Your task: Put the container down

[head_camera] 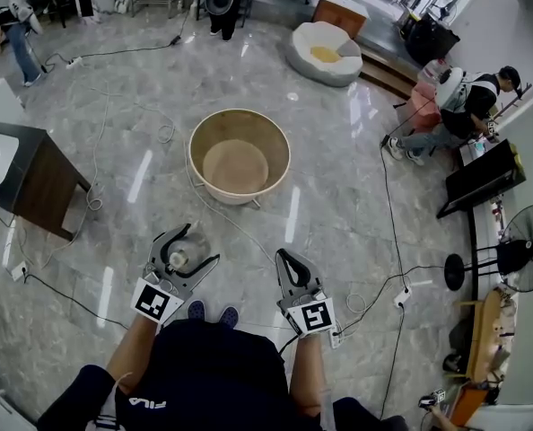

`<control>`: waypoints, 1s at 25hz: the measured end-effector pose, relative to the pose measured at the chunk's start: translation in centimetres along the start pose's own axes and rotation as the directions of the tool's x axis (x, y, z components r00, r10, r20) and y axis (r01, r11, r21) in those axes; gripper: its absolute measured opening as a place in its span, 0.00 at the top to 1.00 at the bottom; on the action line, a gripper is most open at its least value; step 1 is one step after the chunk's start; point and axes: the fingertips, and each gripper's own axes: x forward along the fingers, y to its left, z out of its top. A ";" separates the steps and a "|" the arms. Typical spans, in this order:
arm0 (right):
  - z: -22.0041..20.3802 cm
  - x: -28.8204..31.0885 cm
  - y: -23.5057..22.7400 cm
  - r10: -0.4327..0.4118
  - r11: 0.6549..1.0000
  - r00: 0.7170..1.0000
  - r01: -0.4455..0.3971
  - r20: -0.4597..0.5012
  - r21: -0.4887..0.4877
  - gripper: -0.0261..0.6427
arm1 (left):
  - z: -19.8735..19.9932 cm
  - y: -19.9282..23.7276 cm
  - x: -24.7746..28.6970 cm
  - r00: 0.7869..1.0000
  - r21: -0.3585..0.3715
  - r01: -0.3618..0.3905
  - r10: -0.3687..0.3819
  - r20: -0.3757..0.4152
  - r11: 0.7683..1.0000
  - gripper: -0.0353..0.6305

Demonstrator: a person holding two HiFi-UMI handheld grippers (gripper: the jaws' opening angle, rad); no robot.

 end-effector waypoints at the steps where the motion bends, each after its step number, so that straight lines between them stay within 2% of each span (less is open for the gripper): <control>1: -0.1 -0.3 -0.3 -0.002 1.000 1.000 0.002 0.002 0.006 0.92 | 0.0 -0.2 0.2 1.000 0.001 -0.003 0.003 -0.003 1.000 0.41; 7: -0.7 -2.1 -1.8 0.003 0.999 1.000 -0.003 0.007 0.034 0.92 | 0.1 -1.1 0.4 0.999 -0.012 -0.033 0.032 -0.021 0.999 0.41; 13: -1.1 -3.5 -2.3 0.037 0.999 0.999 -0.038 0.011 0.039 0.92 | 0.3 -2.4 0.5 0.998 0.021 -0.060 0.061 -0.035 0.998 0.41; 20: -1.9 -3.8 -1.9 0.074 0.997 0.997 -0.074 -0.002 0.036 0.92 | 0.6 -3.6 0.8 0.997 0.016 -0.075 0.076 -0.016 0.997 0.41; 25: -2.3 -4.2 -2.5 0.066 0.997 0.998 -0.066 0.003 0.041 0.92 | 0.2 -4.0 1.2 0.997 0.020 -0.074 0.075 -0.016 0.997 0.41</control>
